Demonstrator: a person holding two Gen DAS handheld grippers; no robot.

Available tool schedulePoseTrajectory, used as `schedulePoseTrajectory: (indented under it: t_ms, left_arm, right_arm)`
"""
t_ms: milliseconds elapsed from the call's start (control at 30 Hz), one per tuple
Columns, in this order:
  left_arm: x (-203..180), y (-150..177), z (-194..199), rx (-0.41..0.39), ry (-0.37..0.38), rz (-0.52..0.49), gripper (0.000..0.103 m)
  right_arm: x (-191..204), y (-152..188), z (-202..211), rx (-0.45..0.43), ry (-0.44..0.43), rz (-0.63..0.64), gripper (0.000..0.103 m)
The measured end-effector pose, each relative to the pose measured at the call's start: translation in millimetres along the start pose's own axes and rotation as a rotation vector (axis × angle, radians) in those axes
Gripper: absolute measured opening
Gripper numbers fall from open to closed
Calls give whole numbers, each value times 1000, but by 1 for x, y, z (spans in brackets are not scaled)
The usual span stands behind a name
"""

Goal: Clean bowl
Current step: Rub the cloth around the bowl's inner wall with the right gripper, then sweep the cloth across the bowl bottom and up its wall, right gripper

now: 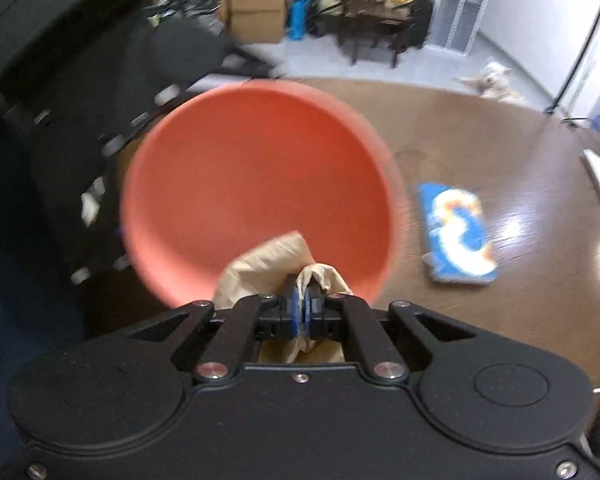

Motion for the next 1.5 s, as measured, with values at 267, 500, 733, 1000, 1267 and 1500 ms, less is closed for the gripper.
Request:
schedulePoseTrajectory:
  t_ms: [267, 500, 733, 1000, 1267, 1500]
  left_arm:
    - [-2, -1, -2, 5, 1, -11, 97]
    - [0, 1, -1, 12, -1, 3, 97]
    - [4, 1, -2, 10, -4, 13, 97]
    - [5, -3, -2, 3, 1, -2, 97]
    - [4, -7, -6, 8, 1, -31, 97]
    - [0, -5, -5, 14, 4, -33, 97]
  right_arm:
    - [41, -22, 2, -71, -91, 55, 4]
    - [14, -55, 8, -163, 8, 47, 4]
    - [-25, -34, 16, -118, 111, 3, 4]
    - [1, 18, 12, -29, 65, -17, 4]
    - [42, -3, 11, -63, -55, 8, 4]
    - [39, -42, 18, -161, -19, 56, 4]
Point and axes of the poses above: each gripper's, at about its wrist camera, not at the fingertips, and z roughly against the way its jaws point, x to its left, y to its underside, the point moved 7 cm from there along -z, roughly the way its jaws point, and after that the axes turned 10 degrees about -z, right-handed, at the moved point
